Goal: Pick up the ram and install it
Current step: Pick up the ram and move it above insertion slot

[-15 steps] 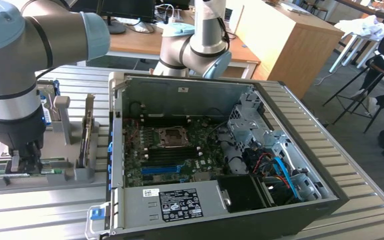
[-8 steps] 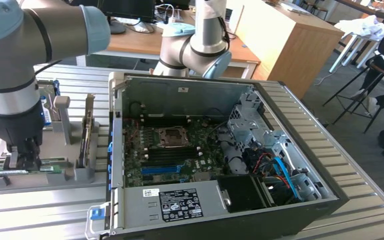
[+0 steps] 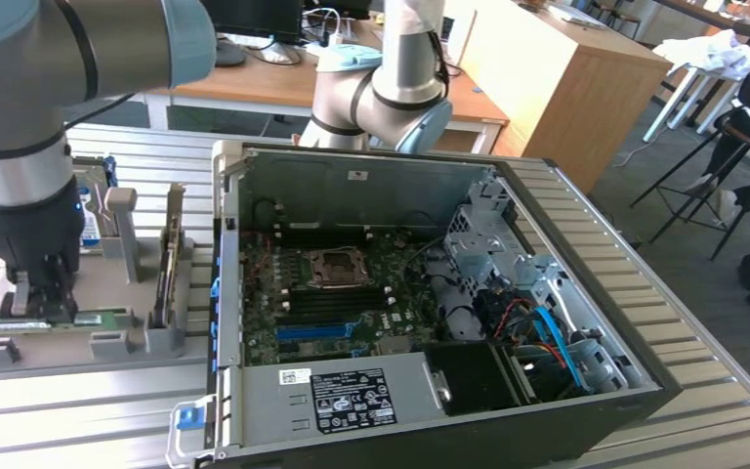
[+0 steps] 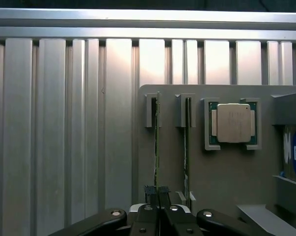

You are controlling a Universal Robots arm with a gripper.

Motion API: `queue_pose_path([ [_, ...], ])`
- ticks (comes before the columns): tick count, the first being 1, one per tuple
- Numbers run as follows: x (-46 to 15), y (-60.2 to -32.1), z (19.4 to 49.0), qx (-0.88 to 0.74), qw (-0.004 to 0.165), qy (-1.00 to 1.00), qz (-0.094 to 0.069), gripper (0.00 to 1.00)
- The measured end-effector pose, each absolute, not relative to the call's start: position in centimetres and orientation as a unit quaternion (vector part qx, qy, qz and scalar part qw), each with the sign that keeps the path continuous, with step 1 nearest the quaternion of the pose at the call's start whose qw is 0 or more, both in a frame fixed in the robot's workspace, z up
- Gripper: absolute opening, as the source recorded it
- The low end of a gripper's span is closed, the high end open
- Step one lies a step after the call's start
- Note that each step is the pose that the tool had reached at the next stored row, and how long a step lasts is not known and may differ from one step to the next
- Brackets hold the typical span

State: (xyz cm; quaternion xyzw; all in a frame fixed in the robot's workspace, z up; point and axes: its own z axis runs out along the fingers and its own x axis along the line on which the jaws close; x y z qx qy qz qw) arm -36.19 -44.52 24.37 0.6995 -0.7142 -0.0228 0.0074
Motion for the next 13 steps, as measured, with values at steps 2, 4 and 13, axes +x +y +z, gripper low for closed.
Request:
queue_pose_path([
  [2,-36.2,-44.5,24.9,0.700,0.008,-0.714,-0.023,0.12],
  [4,-36.2,-44.5,25.4,0.700,0.008,-0.714,-0.023,0.12],
  [13,-36.1,-44.5,27.8,0.700,0.008,-0.714,-0.023,0.12],
])
